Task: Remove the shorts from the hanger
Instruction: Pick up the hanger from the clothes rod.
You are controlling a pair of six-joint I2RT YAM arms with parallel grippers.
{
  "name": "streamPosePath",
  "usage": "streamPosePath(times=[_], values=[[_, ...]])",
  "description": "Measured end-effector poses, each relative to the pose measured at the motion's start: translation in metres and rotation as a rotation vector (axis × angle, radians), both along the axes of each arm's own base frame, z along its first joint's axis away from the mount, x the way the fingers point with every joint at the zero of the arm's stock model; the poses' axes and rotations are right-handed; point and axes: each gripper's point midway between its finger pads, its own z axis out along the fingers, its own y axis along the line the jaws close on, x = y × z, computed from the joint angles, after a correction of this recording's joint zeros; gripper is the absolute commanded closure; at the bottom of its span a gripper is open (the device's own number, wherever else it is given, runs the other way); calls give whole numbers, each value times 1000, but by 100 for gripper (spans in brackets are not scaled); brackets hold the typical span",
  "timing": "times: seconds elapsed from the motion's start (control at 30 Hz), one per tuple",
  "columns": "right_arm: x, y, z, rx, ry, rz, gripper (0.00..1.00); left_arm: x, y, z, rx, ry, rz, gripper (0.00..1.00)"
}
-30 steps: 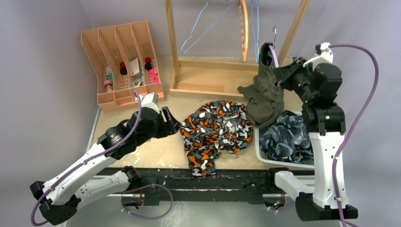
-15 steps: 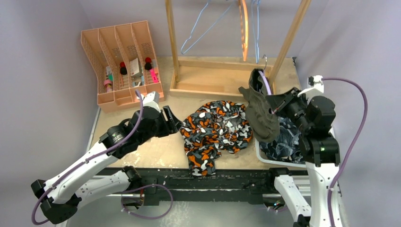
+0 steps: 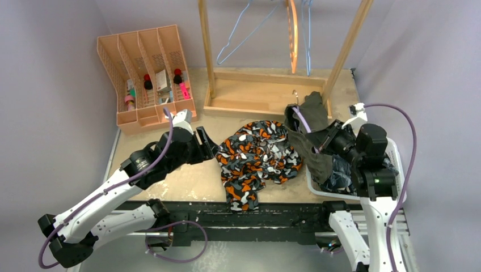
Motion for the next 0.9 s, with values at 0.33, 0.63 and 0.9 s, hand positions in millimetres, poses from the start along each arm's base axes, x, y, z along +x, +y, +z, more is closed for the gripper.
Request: streamPosePath(times=[0.33, 0.63, 0.9], values=[[-16, 42, -10, 44, 24, 336, 100, 9, -4, 11, -53, -33, 38, 32], [-15, 52, -15, 39, 28, 427, 100, 23, -54, 39, -269, -63, -35, 31], [-11, 52, -16, 32, 33, 432, 100, 32, -128, 44, -467, -29, -157, 28]])
